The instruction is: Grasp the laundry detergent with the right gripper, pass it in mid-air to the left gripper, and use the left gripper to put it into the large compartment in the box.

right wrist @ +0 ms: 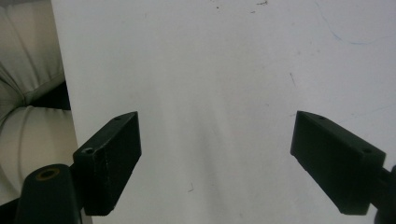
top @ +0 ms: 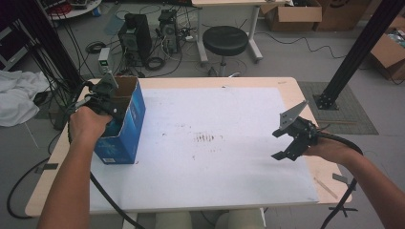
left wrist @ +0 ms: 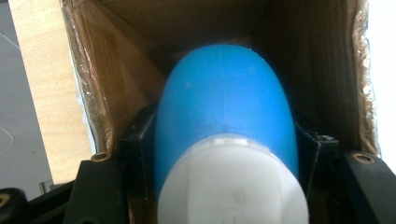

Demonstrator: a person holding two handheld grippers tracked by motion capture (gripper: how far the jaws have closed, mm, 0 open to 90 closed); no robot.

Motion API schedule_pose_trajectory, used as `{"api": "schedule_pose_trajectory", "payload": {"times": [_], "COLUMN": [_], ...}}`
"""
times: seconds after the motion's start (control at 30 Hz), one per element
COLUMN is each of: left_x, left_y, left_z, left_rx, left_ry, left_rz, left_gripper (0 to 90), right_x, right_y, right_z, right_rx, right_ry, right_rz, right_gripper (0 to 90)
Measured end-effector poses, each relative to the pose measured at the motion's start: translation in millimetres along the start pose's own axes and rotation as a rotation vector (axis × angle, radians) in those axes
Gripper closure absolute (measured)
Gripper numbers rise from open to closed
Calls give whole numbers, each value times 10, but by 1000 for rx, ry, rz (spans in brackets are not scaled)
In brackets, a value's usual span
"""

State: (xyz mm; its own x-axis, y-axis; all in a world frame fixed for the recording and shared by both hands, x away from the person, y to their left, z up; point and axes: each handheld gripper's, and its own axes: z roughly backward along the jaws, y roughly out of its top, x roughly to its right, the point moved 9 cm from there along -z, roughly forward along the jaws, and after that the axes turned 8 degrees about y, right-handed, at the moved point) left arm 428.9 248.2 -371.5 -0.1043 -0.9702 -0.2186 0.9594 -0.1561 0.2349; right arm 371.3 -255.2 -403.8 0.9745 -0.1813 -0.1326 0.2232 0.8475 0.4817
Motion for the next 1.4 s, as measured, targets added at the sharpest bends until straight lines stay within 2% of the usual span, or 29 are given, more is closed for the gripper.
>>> {"api": "schedule_pose_trajectory", "payload": {"times": [0.07,0.13,0.23,0.37,0.47,0.6,0.77,1.03,1.4], "left_x": [-5,-9,-23,-35,-49,-62,-49,-29,69], "left_y": [-4,-7,8,9,17,20,24,23,13], "left_z": [4,14,61,110,155,231,353,541,723], "left_rx": [0,-9,9,15,28,37,55,71,85], "left_ry": [-7,-24,-33,-28,-28,-19,-32,-16,-13], "left_rz": [3,15,28,26,45,37,24,11,-20], "left_gripper": [373,325,317,302,285,282,274,254,222], "right_x": [-7,-14,-17,-35,-49,-61,-83,-130,-176], "right_y": [-3,-6,-5,12,27,37,47,68,95], "right_z": [1,2,6,-2,-1,18,45,63,87], "right_rx": [0,1,0,-1,3,10,16,21,27], "right_ry": [2,3,3,5,6,3,-1,2,-1], "right_rz": [1,-3,0,7,9,10,13,22,29], "right_gripper": [161,161,161,161,161,161,161,161,161]}}
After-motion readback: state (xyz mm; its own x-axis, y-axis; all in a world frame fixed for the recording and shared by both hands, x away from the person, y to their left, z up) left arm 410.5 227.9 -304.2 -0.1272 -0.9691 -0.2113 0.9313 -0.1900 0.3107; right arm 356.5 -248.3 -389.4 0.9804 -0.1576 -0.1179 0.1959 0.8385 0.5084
